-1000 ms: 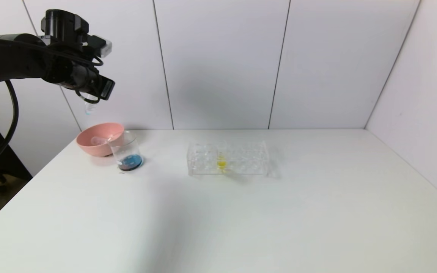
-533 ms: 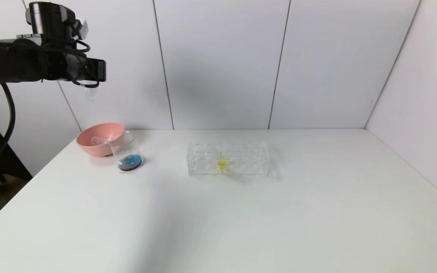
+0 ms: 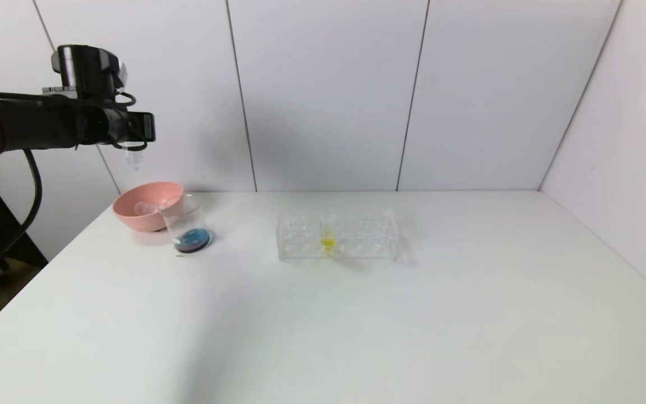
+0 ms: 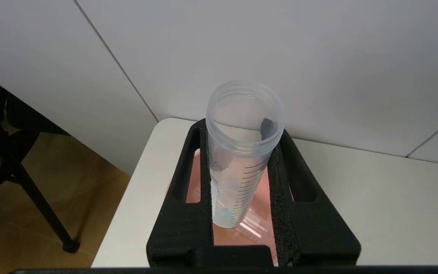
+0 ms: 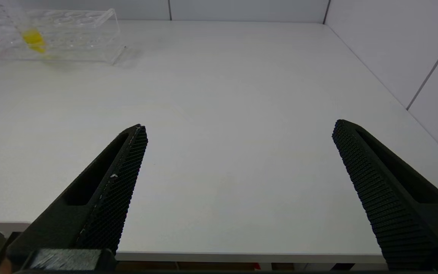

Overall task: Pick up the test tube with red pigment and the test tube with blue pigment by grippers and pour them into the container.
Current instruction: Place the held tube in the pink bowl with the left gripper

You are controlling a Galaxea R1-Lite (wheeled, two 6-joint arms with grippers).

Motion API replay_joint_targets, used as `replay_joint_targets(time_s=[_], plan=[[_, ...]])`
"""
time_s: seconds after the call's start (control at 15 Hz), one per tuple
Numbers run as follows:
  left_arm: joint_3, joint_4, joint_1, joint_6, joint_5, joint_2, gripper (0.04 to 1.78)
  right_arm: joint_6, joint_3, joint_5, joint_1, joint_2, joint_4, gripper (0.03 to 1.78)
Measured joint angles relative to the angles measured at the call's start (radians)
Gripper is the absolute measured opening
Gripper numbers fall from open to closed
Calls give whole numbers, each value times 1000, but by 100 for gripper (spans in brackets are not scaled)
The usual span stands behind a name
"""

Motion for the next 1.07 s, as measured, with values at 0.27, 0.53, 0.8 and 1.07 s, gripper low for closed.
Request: replay_joint_targets(time_s=[0.27,0.53,0.8,1.07], plan=[[57,-103,25,5,-9,69,44,0,0,0,0,0,0,177],[61,-135,42,16,-16,139,44,0,0,0,0,0,0,177],[57,-154,48,17,-42,181,44,0,0,0,0,0,0,177],[62,-166,56,14,-78,203,50,0,0,0,0,0,0,177]])
